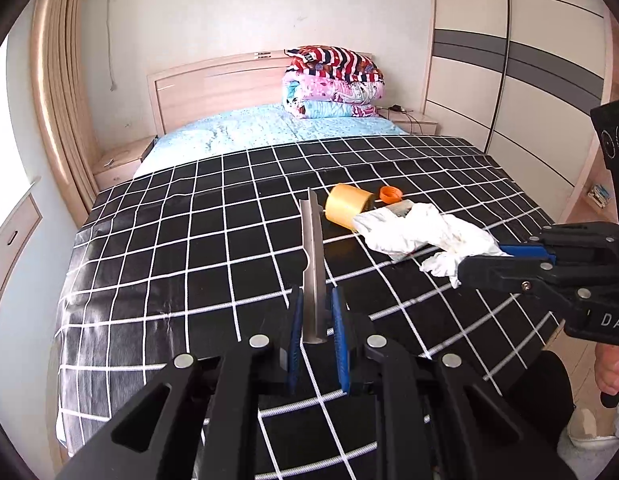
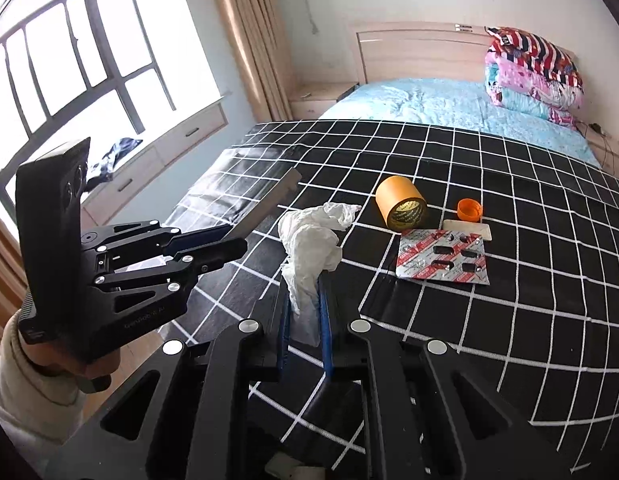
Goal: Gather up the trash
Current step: 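Lift the metal strip and tissue off the sheet with both tools, then carry the metal strip and tissue over the black trash bin with both tools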
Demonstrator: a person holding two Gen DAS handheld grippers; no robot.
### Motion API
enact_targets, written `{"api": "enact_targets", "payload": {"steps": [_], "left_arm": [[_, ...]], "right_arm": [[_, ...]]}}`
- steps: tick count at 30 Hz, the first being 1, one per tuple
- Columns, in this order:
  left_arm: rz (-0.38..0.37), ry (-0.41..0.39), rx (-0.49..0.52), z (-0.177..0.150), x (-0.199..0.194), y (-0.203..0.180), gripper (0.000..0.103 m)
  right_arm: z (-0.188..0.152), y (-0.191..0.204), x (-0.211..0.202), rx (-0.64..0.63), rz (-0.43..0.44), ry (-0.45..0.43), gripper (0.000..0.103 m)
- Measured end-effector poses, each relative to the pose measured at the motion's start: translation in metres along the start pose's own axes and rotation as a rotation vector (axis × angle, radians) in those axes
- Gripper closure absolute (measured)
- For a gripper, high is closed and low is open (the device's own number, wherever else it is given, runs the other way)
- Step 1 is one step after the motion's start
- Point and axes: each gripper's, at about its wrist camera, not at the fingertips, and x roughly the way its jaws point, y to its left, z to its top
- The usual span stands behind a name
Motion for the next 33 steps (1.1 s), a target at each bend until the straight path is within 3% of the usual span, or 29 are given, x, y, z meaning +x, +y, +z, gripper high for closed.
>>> {"api": "enact_targets", "payload": {"steps": [19,25,33], "left_arm": [[-0.097,-0.021,0.05,-0.056,-0.065,-0.055,0.089],[-0.147,0.021,0.057,-0.085,-0.072,-0.07,0.089],[-0.184,0.139,0.048,-0.131,-0.054,-0.08,0.089]], "right_arm": [[-0.083,0.018,-0.075,-0.006,0.019,-0.021,0.09],[-0.11,0.024,-0.077,0.006,0.047,0.026,0.09],[-0.15,0.025,-0.062,0.046,0.076,0.126,0.09]]}}
